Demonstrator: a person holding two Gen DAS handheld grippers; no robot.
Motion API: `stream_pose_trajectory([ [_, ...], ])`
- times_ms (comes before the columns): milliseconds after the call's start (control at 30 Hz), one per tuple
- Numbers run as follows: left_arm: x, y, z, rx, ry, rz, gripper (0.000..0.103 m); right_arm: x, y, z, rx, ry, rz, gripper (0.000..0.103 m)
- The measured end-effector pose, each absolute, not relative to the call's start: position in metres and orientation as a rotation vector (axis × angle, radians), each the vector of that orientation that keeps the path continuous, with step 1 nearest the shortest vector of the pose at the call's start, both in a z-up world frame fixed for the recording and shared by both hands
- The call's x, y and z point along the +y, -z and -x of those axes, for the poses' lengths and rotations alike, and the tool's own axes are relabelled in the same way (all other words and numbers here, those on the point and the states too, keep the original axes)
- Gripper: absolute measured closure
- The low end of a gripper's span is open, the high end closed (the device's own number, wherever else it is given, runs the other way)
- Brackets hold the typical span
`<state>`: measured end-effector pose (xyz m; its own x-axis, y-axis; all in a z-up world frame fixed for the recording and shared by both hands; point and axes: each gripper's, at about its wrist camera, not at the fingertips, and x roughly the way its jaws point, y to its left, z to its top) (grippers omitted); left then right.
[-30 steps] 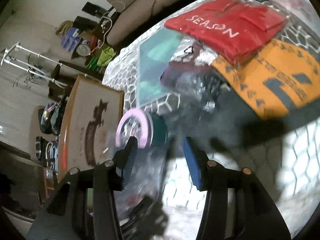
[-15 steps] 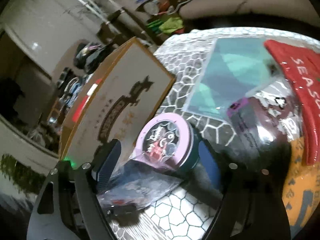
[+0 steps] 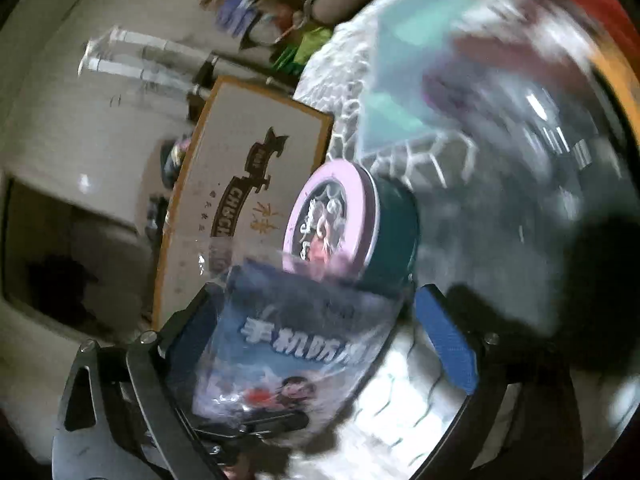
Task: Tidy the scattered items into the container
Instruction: 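Carry the plastic bag with the right tool over the cardboard box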
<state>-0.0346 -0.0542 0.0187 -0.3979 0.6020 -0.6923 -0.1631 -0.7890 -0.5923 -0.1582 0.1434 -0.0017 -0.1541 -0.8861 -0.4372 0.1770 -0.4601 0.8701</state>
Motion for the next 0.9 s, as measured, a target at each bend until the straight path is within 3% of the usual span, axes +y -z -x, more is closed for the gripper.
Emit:
stream_pose_trajectory([
  [133, -0.046, -0.007, 0.026, -0.864, -1.974, 1.397, 0.073, 0.160, 0.006, 0.114, -1.005, 1.708, -1.387, 0.005],
  [300, -0.025, -0.003, 0.014, -0.941, -1.827, 1.401, 0.073, 0.195, 0.024, 0.042, -1.172, 1.691, -1.546, 0.005],
  [433, -0.022, 0.006, 0.012, -1.042, -1.709, 1.406, 0.073, 0.215, 0.038, 0.019, -1.344, 1.616, -1.483, 0.005],
  [500, -0.024, 0.014, 0.010, -1.125, -1.620, 1.399, 0.073, 0.210, 0.045, 0.023, -1.357, 1.585, -1.485, 0.013],
  [567, -0.025, 0.019, 0.007, -1.162, -1.586, 1.413, 0.073, 0.204, 0.048, 0.028, -1.359, 1.580, -1.467, 0.051],
  [633, -0.027, 0.016, 0.007, -1.143, -1.610, 1.413, 0.073, 0.197, 0.052, 0.031, -1.354, 1.573, -1.480, 0.066],
  [700, -0.026, 0.010, 0.010, -1.088, -1.648, 1.429, 0.071, 0.192, 0.056, 0.032, -1.356, 1.586, -1.468, 0.072],
  [833, -0.022, -0.001, 0.011, -0.887, -1.791, 1.481, 0.046, 0.189, 0.052, 0.032, -1.322, 1.631, -1.463, 0.076],
  [900, -0.023, -0.005, 0.011, -0.818, -1.839, 1.486, 0.040, 0.191, 0.047, 0.031, -1.305, 1.646, -1.459, 0.076],
])
